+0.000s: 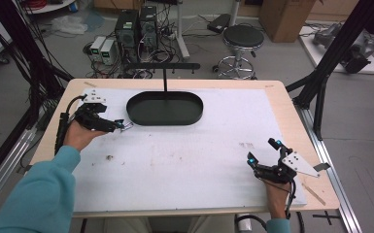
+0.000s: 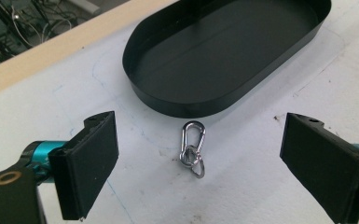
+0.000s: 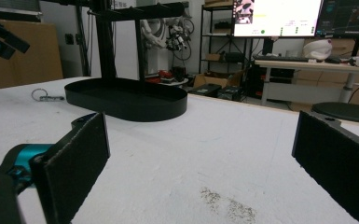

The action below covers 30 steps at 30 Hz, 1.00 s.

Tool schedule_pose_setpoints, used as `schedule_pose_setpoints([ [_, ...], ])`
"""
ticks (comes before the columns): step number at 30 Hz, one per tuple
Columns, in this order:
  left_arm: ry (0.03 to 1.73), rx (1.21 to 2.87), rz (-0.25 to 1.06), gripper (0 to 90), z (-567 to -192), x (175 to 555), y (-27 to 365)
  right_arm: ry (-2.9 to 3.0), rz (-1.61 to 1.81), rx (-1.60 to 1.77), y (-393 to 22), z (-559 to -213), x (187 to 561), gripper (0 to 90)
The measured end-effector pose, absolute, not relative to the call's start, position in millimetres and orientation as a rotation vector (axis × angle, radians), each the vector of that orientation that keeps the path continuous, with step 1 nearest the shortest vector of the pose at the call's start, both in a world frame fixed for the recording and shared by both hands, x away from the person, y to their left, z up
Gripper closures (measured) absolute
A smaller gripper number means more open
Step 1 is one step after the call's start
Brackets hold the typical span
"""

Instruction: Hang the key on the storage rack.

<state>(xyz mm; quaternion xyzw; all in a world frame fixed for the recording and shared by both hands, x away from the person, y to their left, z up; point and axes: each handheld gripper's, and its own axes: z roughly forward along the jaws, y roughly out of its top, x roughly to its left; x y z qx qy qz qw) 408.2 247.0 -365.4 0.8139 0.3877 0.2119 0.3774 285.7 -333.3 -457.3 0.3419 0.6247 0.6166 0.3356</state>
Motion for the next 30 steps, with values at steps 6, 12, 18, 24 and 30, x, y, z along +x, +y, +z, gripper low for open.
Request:
schedule_pose_setpoints([
  [6, 1.027, 2.116, 0.529, 11.8, -373.9, 418.0, 245.7, 1.631, 1.611, 0.895, -333.3, -457.3, 285.8, 3.3],
  [12, 1.059, 2.157, 0.514, 12.5, -384.0, 424.0, 240.8, 1.631, 1.61, 0.896, -333.2, -457.2, 285.7, 3.3],
  [18, 1.104, 2.198, 0.489, 14.4, -392.8, 429.4, 239.1, 1.63, 1.61, 0.894, -333.3, -457.2, 285.8, 3.3],
  [24, 1.16, 2.221, 0.458, 14.6, -400.5, 434.3, 239.2, 1.63, 1.611, 0.898, -333.3, -457.2, 285.7, 3.3],
  [30, 1.185, 2.239, 0.443, 18.4, -405.1, 437.0, 238.5, 1.632, 1.609, 0.899, -333.2, -457.1, 285.7, 3.3],
])
